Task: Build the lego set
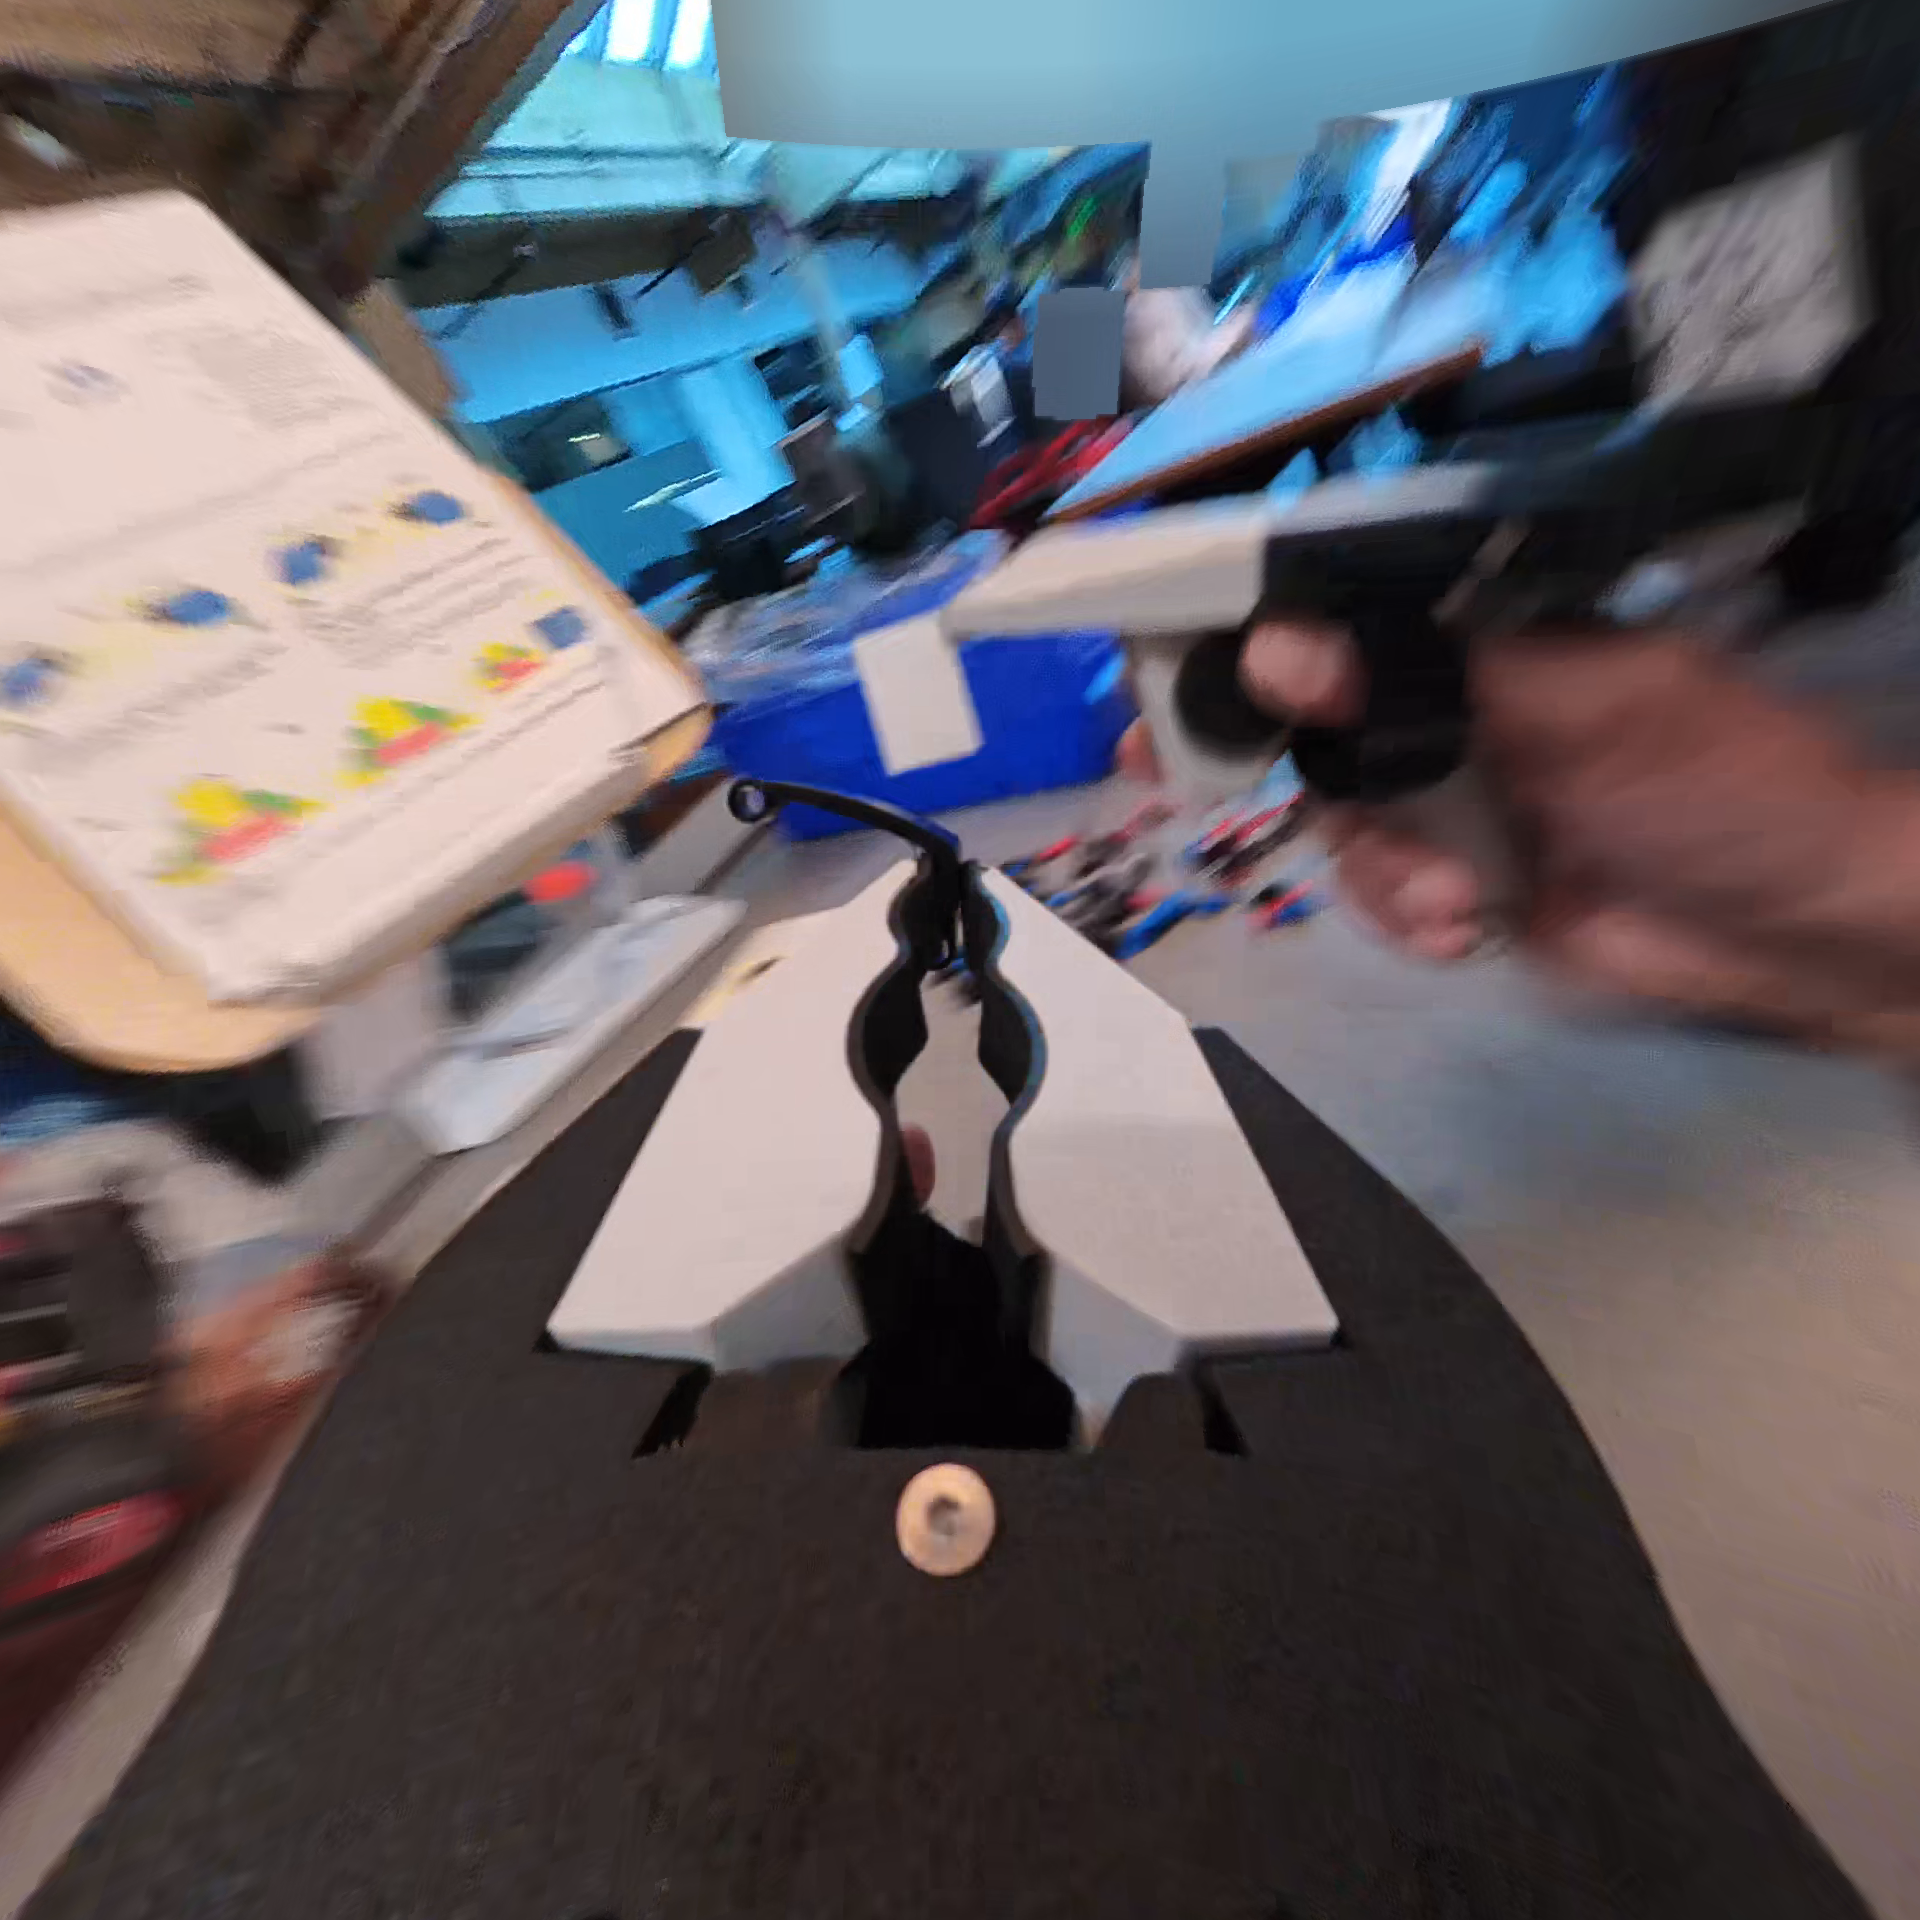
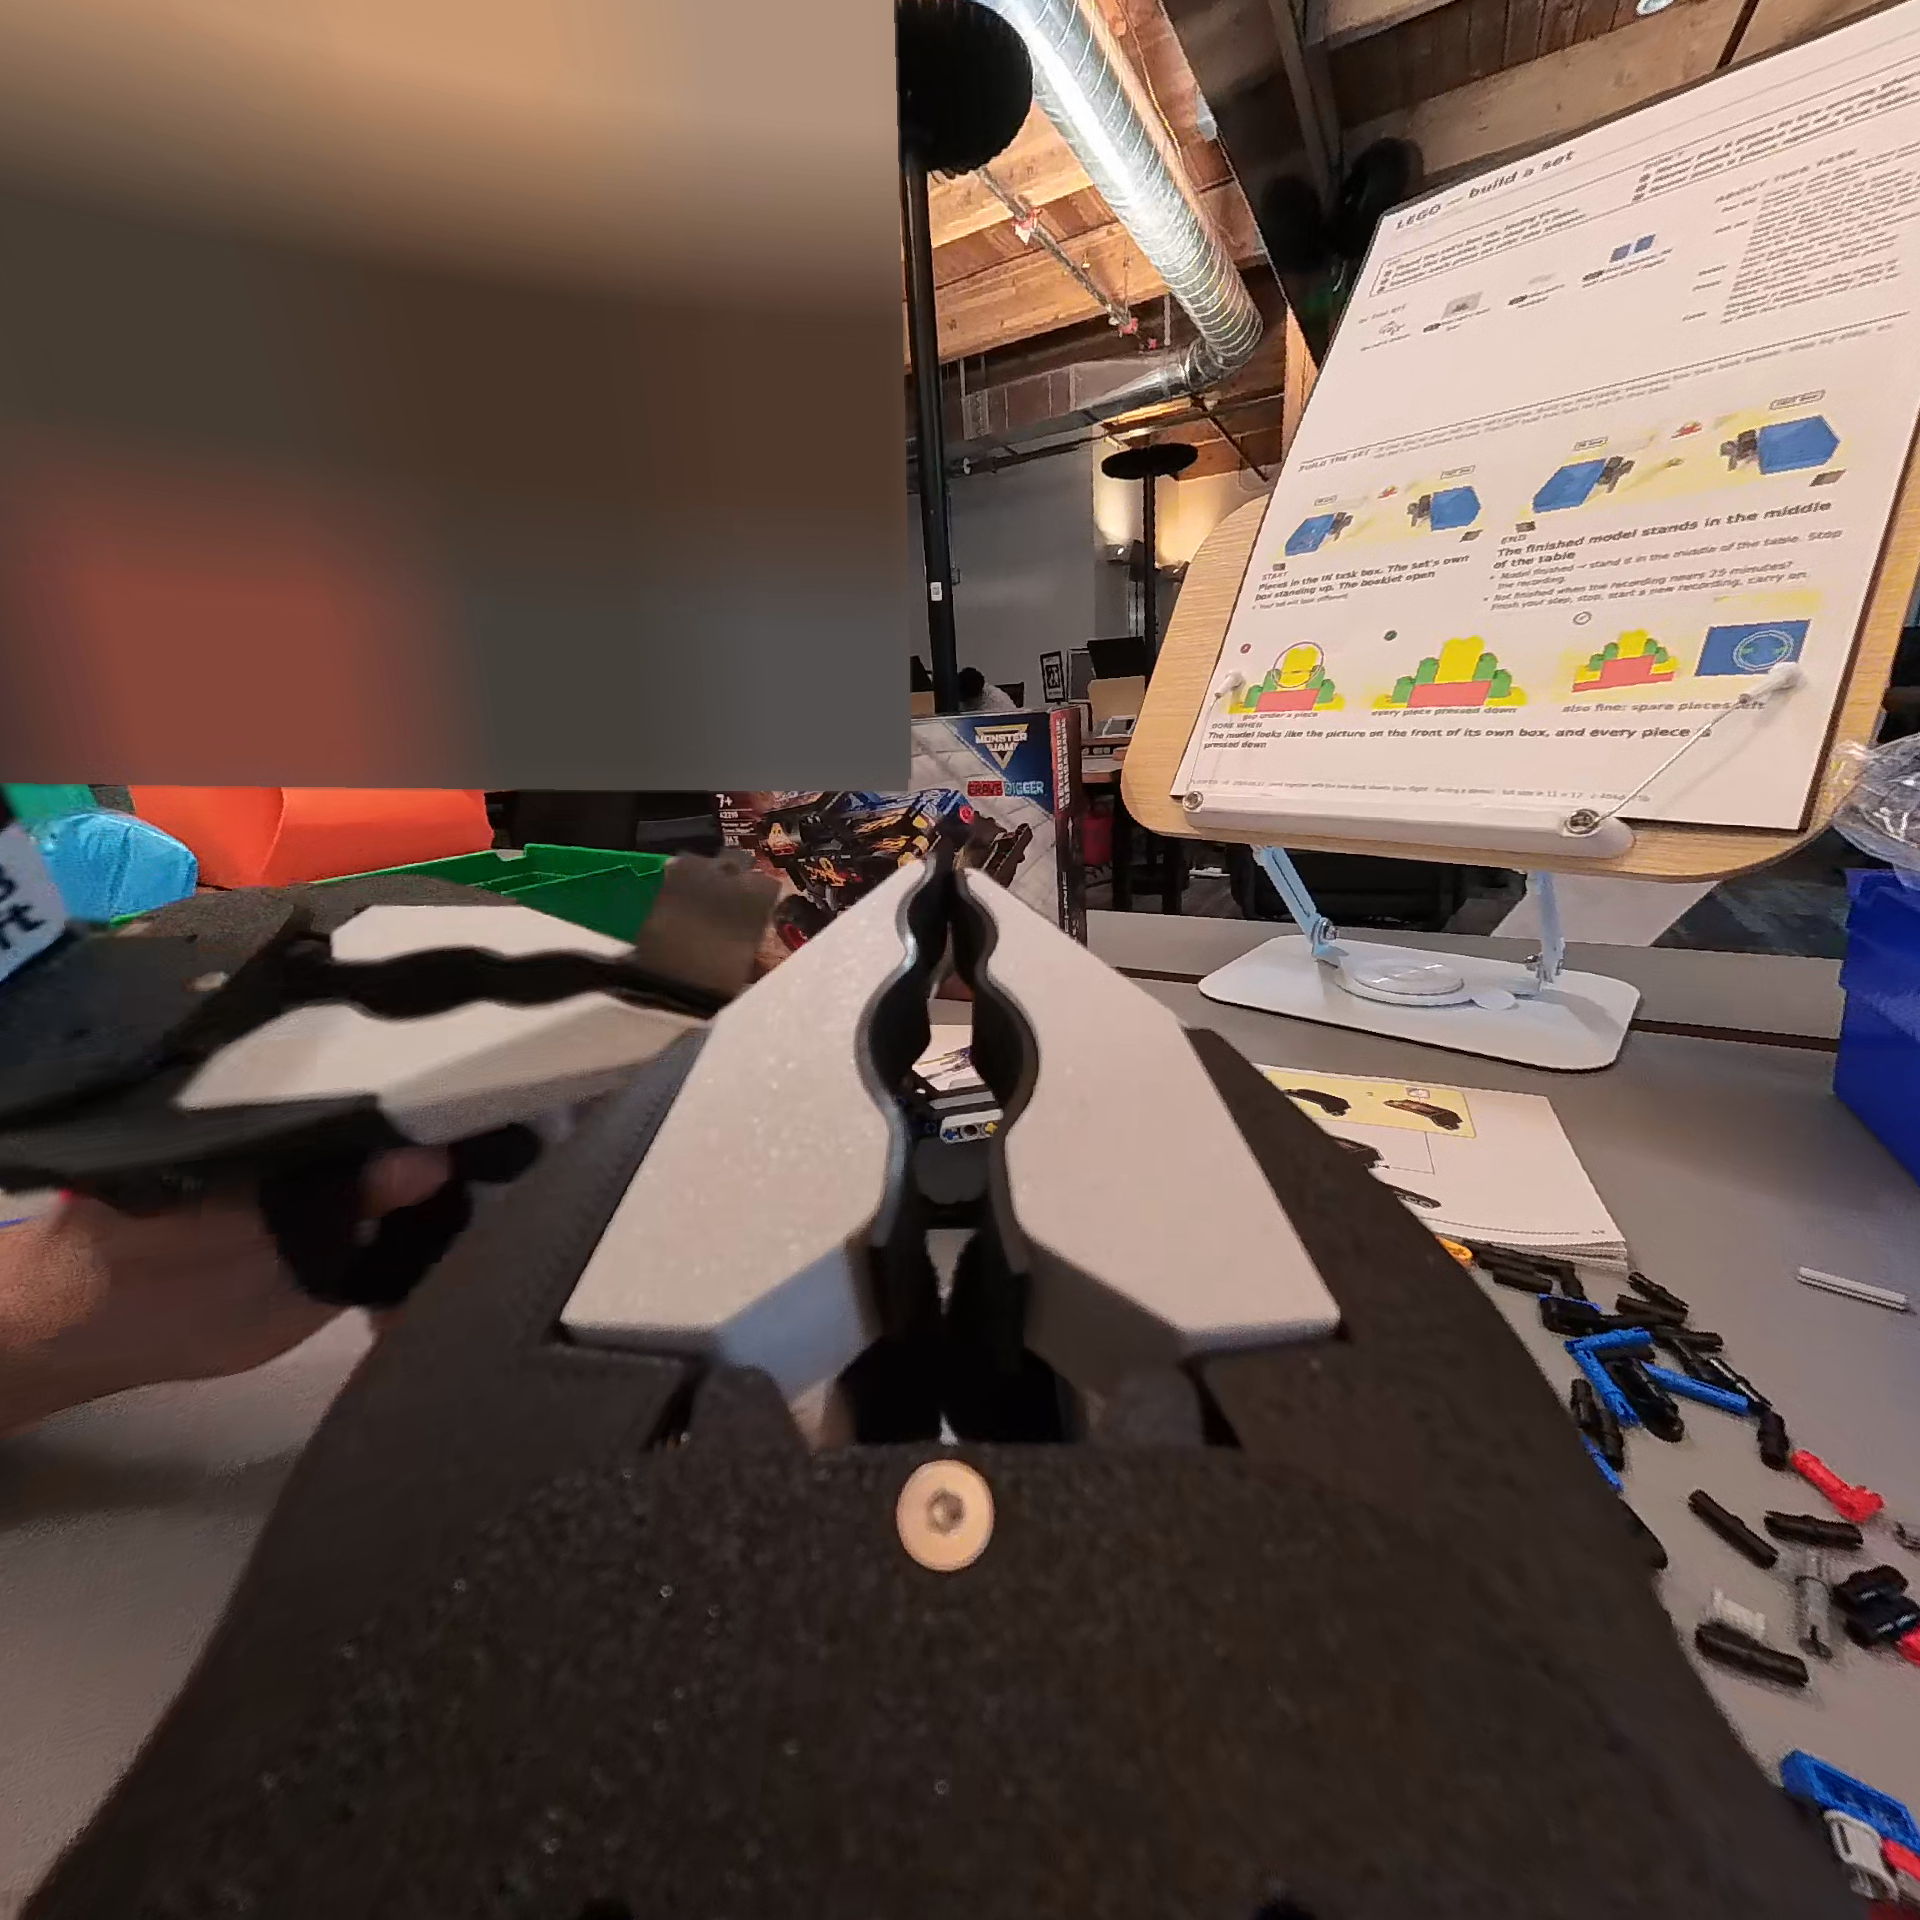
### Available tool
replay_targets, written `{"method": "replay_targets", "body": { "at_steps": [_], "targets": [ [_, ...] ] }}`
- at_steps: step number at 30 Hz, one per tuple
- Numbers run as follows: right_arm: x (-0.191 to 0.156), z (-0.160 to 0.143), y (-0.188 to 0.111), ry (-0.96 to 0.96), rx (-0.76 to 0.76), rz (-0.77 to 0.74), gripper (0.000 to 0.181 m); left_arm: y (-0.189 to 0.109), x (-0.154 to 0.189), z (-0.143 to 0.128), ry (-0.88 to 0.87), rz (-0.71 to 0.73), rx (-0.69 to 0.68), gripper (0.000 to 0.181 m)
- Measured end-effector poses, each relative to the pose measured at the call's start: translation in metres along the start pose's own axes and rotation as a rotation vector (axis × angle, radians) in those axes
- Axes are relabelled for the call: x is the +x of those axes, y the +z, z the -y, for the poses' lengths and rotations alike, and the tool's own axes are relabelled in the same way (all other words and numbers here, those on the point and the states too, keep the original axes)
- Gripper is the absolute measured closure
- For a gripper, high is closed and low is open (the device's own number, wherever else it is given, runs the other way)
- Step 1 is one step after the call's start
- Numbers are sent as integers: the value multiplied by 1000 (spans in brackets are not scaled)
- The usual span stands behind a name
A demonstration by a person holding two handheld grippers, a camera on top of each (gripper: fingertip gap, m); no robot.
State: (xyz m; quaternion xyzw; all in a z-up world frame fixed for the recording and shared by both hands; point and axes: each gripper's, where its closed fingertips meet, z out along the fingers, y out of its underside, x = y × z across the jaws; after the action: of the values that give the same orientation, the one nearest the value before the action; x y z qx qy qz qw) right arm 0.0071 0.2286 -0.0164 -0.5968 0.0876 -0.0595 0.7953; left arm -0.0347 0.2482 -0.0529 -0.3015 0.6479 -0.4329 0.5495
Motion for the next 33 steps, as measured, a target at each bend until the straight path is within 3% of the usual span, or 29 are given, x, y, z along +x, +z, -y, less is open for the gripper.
{"method": "replay_targets", "body": {
  "at_steps": [4,7,19,29,33],
  "targets": [
    [-3,-3,1,-27,-16,1,181,3,-18,-22,428,270,-173,180],
    [-6,-8,3,-69,-47,-3,181,4,-16,-25,603,335,-232,181],
    [-34,-31,12,-235,-159,28,181,6,-24,-39,522,347,-251,181],
    [-29,-27,9,-159,-137,51,181,2,-29,-23,310,302,-115,180],
    [-14,-35,8,-269,-247,36,181,-1,-37,-19,363,341,-113,181]
  ]
}}
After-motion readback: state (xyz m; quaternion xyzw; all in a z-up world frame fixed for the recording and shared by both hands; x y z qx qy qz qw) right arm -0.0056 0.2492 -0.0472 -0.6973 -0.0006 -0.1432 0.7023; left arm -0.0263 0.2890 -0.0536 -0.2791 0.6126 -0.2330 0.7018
